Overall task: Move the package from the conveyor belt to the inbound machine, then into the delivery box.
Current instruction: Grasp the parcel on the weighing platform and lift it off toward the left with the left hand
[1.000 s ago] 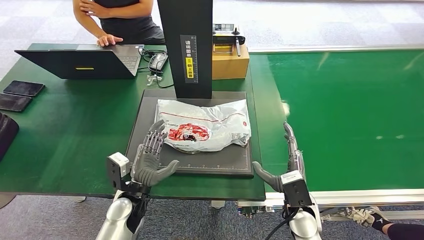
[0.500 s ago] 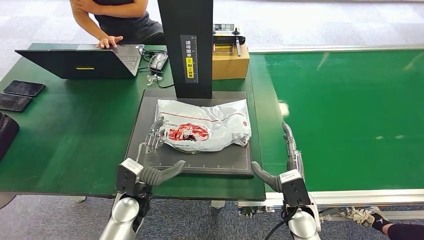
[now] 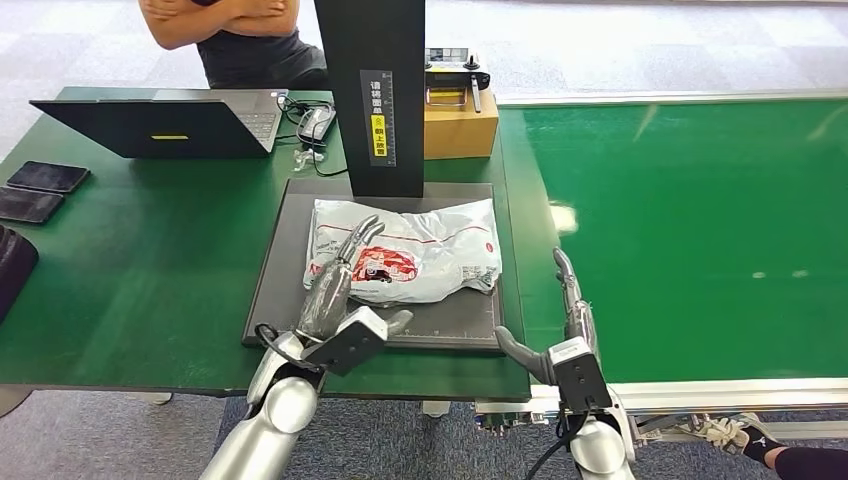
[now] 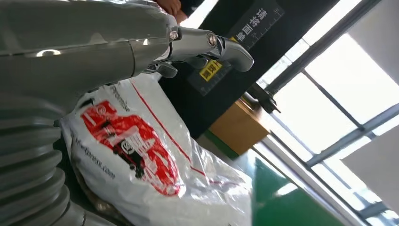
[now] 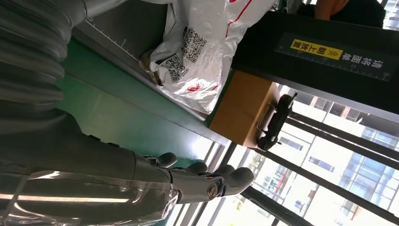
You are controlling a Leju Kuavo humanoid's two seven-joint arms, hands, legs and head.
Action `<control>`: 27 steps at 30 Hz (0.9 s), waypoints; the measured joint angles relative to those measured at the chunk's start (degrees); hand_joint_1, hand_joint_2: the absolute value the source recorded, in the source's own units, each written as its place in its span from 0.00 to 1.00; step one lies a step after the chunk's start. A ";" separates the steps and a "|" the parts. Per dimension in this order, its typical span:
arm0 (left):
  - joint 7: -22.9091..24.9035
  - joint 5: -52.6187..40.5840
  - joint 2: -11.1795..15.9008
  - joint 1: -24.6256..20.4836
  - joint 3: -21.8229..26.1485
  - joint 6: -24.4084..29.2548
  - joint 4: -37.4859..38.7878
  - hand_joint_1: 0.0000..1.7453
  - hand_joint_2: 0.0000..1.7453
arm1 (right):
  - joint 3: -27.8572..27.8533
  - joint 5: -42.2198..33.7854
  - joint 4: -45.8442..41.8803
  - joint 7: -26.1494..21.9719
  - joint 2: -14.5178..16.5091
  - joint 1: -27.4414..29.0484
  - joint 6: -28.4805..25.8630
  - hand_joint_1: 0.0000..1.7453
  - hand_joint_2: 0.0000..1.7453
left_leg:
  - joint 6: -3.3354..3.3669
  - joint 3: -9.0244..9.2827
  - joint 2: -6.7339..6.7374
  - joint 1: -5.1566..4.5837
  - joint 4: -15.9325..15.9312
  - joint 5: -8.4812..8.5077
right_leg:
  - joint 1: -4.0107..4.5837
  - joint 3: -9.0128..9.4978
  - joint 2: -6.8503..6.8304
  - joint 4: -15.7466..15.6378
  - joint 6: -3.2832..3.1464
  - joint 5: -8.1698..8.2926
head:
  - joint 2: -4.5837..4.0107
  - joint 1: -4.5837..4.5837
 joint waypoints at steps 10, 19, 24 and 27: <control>13.65 -15.84 -0.02 -5.49 -2.62 1.15 6.41 0.00 1.00 | -0.02 1.49 0.06 0.71 1.05 -0.20 1.09 0.00 1.00 | 0.00 -0.01 0.01 0.00 0.00 0.00 | 0.00 -0.01 0.01 0.00 0.00 0.00 | 0.00 0.01; 22.03 -22.18 -0.95 -13.59 -3.11 -6.82 17.08 0.00 1.00 | -0.04 2.40 0.69 0.70 1.77 -0.57 1.67 0.00 1.00 | 0.00 0.00 0.00 0.00 0.01 0.01 | 0.00 0.00 0.00 0.01 0.00 0.02 | 0.00 0.01; 23.73 -21.64 -1.43 -18.31 -2.72 -11.52 23.87 0.00 1.00 | -0.04 2.57 1.42 0.68 1.95 -0.93 0.95 0.00 1.00 | 0.00 0.00 0.01 0.00 0.01 0.02 | 0.00 -0.01 0.00 0.01 0.00 0.02 | 0.00 0.00; 24.82 -22.12 -1.43 -20.74 -2.43 -13.48 27.44 0.00 1.00 | -0.09 2.57 1.57 0.68 1.96 -0.86 0.55 0.00 1.00 | 0.00 0.00 0.01 0.00 0.01 0.01 | 0.00 -0.01 0.01 0.01 -0.01 0.02 | 0.00 0.00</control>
